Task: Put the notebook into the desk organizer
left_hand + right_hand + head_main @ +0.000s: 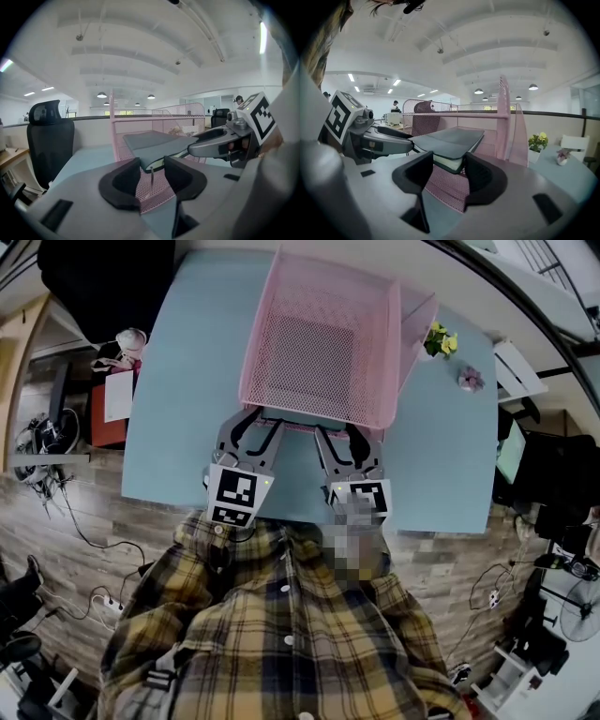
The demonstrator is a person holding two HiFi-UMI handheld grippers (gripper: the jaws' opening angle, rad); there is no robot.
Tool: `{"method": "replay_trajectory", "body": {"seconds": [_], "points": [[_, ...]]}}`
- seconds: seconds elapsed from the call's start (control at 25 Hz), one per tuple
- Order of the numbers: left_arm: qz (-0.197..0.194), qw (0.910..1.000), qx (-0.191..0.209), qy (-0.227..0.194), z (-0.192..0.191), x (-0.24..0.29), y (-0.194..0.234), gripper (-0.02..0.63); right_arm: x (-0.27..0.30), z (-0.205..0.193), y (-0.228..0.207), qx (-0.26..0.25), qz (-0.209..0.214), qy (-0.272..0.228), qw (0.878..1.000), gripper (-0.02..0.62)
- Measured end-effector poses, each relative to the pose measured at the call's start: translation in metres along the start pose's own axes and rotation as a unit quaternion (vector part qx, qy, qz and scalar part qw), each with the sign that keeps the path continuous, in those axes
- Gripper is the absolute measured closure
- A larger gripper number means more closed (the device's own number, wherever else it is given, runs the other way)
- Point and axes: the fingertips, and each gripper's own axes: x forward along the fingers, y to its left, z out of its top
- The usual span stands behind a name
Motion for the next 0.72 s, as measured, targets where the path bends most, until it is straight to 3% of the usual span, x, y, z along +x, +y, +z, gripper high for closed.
{"method": "replay_trajectory", "body": {"seconds": [0.4,0.72], "points": [[0.017,0.9998,0.001,0.003,0.0016,0.0042,0.0068,0.454,0.0072,0.0028,-0.0005,-0.007,-0.023,0.015,1.000,0.376],[0.027,0.9996,0.001,-0.005,0.0018,-0.0037,0.0039,0.454,-0.0003,0.0034,0.0010,0.004,-0.011,0.006,1.000,0.374]]}}
